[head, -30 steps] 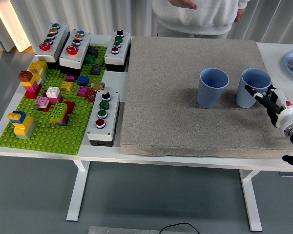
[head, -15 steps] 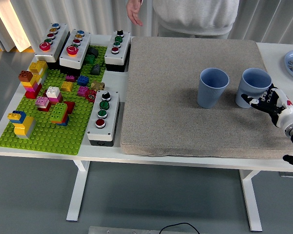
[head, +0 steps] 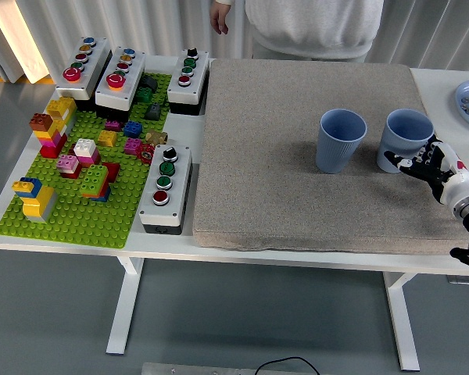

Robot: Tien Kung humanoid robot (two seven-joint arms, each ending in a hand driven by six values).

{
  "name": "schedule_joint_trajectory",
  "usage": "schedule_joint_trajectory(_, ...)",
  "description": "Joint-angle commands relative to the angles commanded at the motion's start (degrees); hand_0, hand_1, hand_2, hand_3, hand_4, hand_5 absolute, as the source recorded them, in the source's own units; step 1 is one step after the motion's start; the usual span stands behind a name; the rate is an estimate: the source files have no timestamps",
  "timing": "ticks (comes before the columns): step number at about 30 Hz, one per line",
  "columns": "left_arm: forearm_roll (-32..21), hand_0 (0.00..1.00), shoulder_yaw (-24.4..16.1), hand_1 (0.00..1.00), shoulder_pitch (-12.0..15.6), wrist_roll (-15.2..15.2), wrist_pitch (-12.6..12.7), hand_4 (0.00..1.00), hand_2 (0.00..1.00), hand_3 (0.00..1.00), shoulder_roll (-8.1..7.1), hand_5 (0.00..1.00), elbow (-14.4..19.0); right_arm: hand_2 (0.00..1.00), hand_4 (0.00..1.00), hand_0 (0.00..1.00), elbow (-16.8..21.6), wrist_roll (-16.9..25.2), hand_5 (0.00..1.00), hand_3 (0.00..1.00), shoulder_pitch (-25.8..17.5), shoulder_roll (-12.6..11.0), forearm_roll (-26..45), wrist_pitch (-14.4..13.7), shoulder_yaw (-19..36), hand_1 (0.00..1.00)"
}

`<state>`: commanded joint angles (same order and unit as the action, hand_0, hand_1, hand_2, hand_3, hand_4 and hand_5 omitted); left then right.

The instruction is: Pick cup pour cup place

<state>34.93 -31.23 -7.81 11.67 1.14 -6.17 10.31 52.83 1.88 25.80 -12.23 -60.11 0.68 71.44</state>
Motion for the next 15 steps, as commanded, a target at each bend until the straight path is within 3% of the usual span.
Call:
schedule_joint_trajectory(14, 0.1, 0.744, 0.1, 0.792, 0.0, -0.1, 0.0, 0.549, 0.851, 0.641, -0.04, 0.936, 0.0, 0.998, 0.846, 0.952, -0.9, 0.5, 0.395, 0.963, 0.6, 0.0, 1.2, -1.0, -0.5, 0.915)
schedule_joint_trajectory(15, 0.1, 0.744, 0.1, 0.792, 0.0, -0.1, 0.0, 0.548, 0.851, 0.641, -0.04, 0.935, 0.0, 0.929, 0.845, 0.933, -1.0, 0.6, 0.397, 0.913, 0.7, 0.0, 1.3, -1.0, -0.5, 0.893)
